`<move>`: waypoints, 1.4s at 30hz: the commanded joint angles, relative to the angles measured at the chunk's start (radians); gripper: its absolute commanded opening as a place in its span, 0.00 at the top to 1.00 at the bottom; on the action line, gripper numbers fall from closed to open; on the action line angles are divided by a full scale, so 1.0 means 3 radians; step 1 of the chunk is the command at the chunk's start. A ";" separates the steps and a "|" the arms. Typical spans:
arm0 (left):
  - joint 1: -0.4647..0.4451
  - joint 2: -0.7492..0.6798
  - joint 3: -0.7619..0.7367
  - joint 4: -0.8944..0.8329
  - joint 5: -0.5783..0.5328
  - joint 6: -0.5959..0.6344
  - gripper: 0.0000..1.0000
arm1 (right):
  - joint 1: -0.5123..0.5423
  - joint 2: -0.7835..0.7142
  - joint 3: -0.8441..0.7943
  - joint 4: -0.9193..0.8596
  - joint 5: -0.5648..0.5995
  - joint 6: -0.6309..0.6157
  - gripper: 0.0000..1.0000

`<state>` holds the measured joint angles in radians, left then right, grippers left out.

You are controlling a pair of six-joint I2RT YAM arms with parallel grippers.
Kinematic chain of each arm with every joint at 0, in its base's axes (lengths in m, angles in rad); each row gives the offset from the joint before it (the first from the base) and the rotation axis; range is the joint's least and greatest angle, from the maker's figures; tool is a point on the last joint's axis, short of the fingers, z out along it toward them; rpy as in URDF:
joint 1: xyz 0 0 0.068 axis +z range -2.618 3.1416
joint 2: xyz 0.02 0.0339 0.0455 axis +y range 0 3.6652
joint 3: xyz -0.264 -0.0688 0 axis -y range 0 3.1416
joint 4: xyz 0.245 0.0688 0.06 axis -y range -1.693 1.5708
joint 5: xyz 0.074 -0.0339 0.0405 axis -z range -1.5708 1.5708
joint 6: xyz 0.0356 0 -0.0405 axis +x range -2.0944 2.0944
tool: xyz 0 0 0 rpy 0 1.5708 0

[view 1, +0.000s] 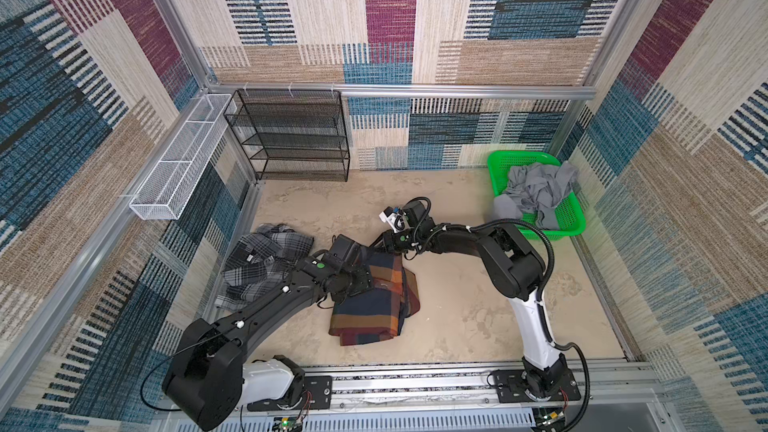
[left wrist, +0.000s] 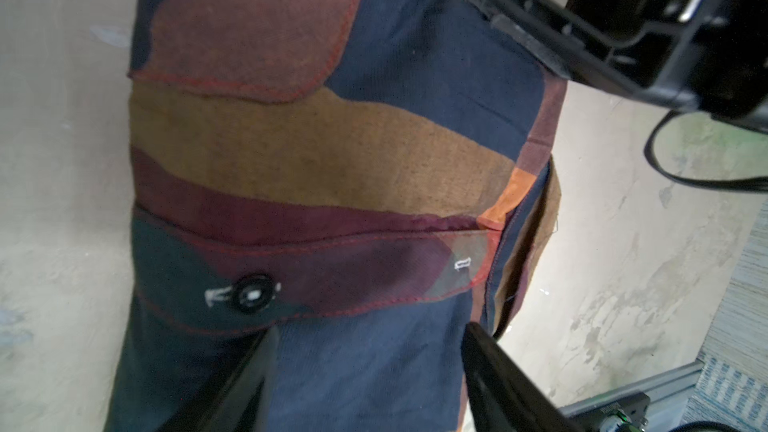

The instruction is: Fold and stack the long sleeve shirts

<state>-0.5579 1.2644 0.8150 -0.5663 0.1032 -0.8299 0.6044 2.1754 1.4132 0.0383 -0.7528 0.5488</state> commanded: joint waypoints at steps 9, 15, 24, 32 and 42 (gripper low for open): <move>0.0014 -0.0325 0.0043 -0.0268 -0.0343 0.0277 0.26 | -0.0249 -0.1189 -0.0731 -0.0366 0.0542 -0.0519 0.39; 0.0055 -0.0364 0.0127 -0.0408 -0.0380 0.0361 0.26 | -0.0252 -0.0941 -0.0912 -0.0133 0.0367 -0.0534 0.41; 0.0107 -0.0364 0.0111 -0.0424 -0.0390 0.0385 0.26 | -0.0241 -0.0672 -0.0901 0.0031 0.0245 -0.0576 0.56; 0.0124 -0.0374 0.0064 -0.0378 -0.0360 0.0370 0.26 | -0.0180 -0.0708 -0.0790 0.0101 0.0164 -0.0601 0.89; 0.0124 -0.0386 -0.0015 -0.0316 -0.0287 0.0344 0.26 | -0.0066 -0.0683 -0.0464 0.0008 0.0185 -0.0702 1.00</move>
<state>-0.5213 1.1515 0.8158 -0.6758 0.0044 -0.7303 0.5861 1.9652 1.2533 0.0288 -0.6964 0.3576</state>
